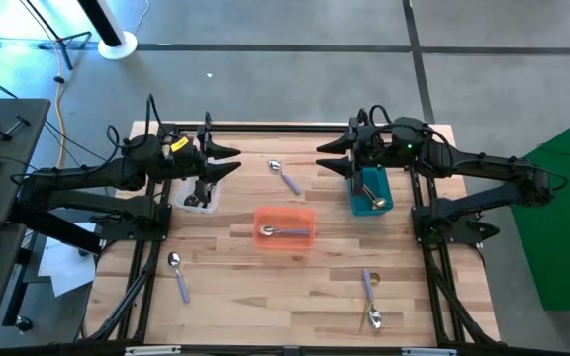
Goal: Sort silverware by color (type)
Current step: Put the bottom right violet spoon into the orange bin
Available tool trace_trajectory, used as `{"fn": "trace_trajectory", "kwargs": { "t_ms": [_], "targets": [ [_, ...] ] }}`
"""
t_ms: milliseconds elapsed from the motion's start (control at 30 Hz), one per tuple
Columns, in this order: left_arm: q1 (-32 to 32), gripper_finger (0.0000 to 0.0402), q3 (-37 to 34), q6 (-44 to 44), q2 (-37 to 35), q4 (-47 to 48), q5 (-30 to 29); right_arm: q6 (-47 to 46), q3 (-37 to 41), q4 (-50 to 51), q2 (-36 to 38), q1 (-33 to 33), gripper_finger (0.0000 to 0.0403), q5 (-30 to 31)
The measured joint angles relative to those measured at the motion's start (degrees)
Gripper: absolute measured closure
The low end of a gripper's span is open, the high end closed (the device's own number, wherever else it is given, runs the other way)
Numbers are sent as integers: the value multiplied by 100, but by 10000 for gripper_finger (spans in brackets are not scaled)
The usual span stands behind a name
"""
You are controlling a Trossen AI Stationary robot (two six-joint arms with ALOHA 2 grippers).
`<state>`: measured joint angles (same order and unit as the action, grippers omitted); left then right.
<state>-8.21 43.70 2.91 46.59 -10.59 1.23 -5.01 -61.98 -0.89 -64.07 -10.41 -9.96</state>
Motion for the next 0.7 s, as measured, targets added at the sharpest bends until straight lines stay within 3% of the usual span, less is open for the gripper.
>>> {"fn": "trace_trajectory", "kwargs": {
  "t_ms": [700],
  "targets": [
    [0,271,2,-7,0,0,0,114,0,-2,0,0,263,-2]
  ]
}}
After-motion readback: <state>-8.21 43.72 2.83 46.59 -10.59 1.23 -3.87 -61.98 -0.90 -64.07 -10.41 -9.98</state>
